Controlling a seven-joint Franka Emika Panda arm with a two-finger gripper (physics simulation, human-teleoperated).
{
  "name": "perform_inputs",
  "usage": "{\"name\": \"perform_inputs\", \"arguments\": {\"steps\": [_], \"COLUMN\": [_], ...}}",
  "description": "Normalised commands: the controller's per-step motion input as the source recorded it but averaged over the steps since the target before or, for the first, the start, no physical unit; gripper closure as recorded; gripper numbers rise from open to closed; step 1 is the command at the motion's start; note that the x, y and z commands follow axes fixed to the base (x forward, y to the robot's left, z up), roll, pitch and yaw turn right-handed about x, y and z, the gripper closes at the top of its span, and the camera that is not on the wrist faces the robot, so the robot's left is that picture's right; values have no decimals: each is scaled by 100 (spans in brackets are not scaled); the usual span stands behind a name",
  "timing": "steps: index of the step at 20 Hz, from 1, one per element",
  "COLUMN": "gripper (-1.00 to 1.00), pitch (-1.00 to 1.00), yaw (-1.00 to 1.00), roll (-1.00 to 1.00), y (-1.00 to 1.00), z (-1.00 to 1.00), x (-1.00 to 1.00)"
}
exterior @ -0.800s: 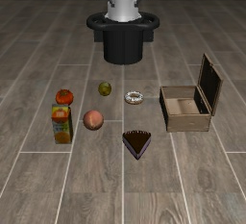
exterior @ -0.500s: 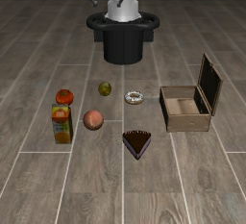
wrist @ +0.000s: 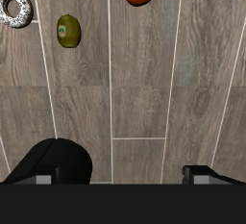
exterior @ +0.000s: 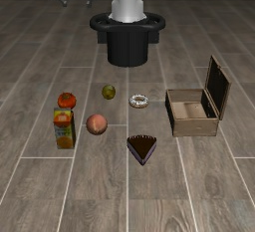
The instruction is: Pick up the tomato and place it in the box
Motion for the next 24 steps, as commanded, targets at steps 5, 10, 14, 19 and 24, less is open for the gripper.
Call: {"name": "perform_inputs", "arguments": {"steps": [5, 10, 14, 19, 24], "gripper": [-100, -100, -100, -100, -100], "pitch": [0, 0, 0, 0, 0], "yaw": [0, 0, 0, 0, 0], "roll": [0, 0, 0, 0, 0], "y": [-60, 0, 0, 0, 20], "z": [0, 0, 0, 0, 0], "x": [40, 100, 100, 100, 80]}}
